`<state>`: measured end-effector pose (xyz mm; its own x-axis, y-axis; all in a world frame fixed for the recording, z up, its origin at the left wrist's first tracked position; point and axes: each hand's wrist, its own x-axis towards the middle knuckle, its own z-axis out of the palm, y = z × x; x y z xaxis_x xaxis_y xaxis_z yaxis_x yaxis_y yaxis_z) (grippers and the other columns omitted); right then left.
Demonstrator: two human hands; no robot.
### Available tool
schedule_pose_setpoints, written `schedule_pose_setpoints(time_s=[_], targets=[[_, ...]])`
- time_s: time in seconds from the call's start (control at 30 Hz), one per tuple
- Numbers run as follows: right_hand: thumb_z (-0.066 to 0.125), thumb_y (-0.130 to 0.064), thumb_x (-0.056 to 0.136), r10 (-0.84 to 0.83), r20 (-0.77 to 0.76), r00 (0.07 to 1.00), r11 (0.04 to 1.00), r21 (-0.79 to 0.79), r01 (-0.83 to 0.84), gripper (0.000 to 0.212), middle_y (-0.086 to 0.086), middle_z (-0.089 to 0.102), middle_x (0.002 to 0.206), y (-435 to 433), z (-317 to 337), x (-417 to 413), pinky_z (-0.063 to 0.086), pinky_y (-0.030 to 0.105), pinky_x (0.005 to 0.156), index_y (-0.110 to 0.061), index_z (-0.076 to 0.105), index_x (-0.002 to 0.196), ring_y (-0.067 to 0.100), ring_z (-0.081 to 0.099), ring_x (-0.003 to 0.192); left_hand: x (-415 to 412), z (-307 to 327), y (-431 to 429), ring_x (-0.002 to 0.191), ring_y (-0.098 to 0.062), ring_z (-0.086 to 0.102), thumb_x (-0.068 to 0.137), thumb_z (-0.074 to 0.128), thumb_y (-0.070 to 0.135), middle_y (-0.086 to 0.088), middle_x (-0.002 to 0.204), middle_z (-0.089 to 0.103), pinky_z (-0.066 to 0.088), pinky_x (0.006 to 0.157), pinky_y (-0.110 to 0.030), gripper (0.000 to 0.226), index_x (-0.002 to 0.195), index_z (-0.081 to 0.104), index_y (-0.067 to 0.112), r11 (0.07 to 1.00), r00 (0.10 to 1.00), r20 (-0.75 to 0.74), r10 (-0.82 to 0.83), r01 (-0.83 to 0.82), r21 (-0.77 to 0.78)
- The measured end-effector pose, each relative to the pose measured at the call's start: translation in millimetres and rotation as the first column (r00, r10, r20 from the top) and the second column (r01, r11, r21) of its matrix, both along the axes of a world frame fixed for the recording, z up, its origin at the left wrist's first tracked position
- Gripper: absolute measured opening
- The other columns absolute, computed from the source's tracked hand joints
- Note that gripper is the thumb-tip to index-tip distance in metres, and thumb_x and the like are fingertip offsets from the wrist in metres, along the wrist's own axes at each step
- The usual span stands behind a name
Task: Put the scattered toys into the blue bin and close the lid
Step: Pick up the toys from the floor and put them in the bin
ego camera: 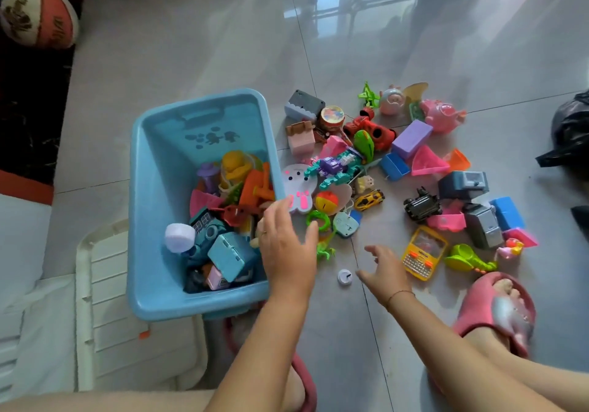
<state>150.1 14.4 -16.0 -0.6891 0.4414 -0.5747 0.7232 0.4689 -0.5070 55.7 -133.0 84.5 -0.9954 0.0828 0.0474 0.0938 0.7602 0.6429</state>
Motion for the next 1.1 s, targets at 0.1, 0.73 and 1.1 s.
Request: schedule_pose_setpoints(time_s=[0.1, 0.73, 1.1], targets=[[0.055, -0.044, 0.075, 0.078, 0.106, 0.991, 0.997, -0.021, -0.077, 0.051, 0.001, 0.048, 0.117, -12, -31, 6, 0.043, 0.033, 0.093, -0.022, 0.049, 0.122, 0.024, 0.051, 0.109, 29, -26, 43, 0.114, -0.021, 0.051, 0.081, 0.059, 0.027, -0.002, 0.121, 0.057, 0.039, 0.103, -0.038, 0.039, 0.119, 0.054, 0.019, 0.951, 0.944, -0.111, -0.310, 0.309, -0.024], [0.059, -0.017, 0.082, -0.023, 0.052, 0.998, 0.996, 0.092, 0.018, 0.017, 0.015, 0.052, 0.101, -26, -71, 6, 0.040, 0.036, 0.065, -0.006, 0.056, 0.095, 0.037, 0.054, 0.091, 12, -160, 30, 0.113, -0.031, 0.044, 0.078, 0.066, 0.010, -0.008, 0.129, 0.044, 0.042, 0.087, -0.040, 0.043, 0.119, 0.051, 0.014, 0.889, 0.867, 0.494, -0.063, 0.273, -0.367], [0.064, -0.022, 0.080, -0.129, 0.161, 0.978, 0.992, 0.021, 0.128, 0.013, 0.010, 0.059, 0.090, -13, -63, 27, 0.033, 0.026, 0.064, -0.009, 0.066, 0.082, 0.030, 0.057, 0.087, 34, -134, 14, 0.109, -0.026, 0.051, 0.081, 0.061, 0.012, -0.005, 0.113, 0.058, 0.041, 0.090, -0.034, 0.034, 0.115, 0.058, 0.017, 0.972, 0.820, 0.571, -0.037, 0.162, -0.169]])
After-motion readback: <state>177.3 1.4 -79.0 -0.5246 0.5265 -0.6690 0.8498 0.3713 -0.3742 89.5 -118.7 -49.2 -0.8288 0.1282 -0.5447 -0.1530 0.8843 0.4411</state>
